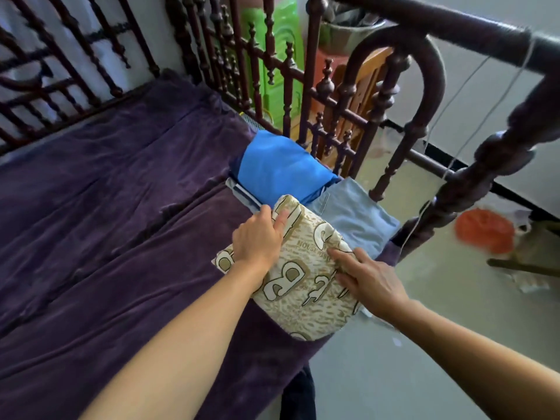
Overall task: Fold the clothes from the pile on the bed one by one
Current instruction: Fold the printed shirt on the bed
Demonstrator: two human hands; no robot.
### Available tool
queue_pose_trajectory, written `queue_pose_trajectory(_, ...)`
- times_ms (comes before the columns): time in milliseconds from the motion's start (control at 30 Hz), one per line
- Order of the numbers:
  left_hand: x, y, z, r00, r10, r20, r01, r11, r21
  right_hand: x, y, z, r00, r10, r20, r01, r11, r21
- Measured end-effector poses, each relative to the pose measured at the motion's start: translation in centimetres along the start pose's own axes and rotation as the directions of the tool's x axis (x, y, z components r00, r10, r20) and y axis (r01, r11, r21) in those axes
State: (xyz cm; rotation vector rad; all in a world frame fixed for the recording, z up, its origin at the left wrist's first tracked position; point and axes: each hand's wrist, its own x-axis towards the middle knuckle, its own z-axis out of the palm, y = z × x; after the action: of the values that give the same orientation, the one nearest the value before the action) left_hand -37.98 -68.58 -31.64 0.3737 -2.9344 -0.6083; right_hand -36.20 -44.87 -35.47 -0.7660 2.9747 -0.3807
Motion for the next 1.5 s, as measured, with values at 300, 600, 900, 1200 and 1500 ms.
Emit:
queue_pose_trajectory(300, 16.3, 7.7, 10.1, 0.929, -0.028, 0.37, 0.032, 0.999, -0.004, 11.4, 12.6, -1.8, 0.896, 0.339, 0.286, -0.332, 0.94, -0.072)
queue_pose_trajectory(600, 13.6, 2.0, 18.2, 0.836, 0.237, 0.495, -0.311, 0.948, 0.071, 13.0, 11.8, 6.5, 0.936, 0.291, 0.201, -0.26, 0.951, -0.165)
queue_pose_trajectory(900, 13.6, 0.5, 23.5, 0.807, 0.164, 0.567, -0.314, 0.933, 0.177, 12.5, 13.8, 14.3, 0.896, 0.335, 0.292, -0.241, 0.919, -0.313)
queue_pose_trajectory(1200, 11.1, 1.4, 17.0, 0.772, 0.108, 0.626, -0.359, 0.888, 0.289, 12.3, 12.1, 9.1, 0.823, 0.3, 0.482, -0.206, 0.949, -0.239)
queue_pose_trajectory(1500, -5.3, 2.7, 6.6, 0.798, -0.239, 0.554, 0.056, 0.944, 0.326, 6.9, 8.4, 0.4, 0.842, 0.102, 0.529, 0.009, 0.979, -0.204)
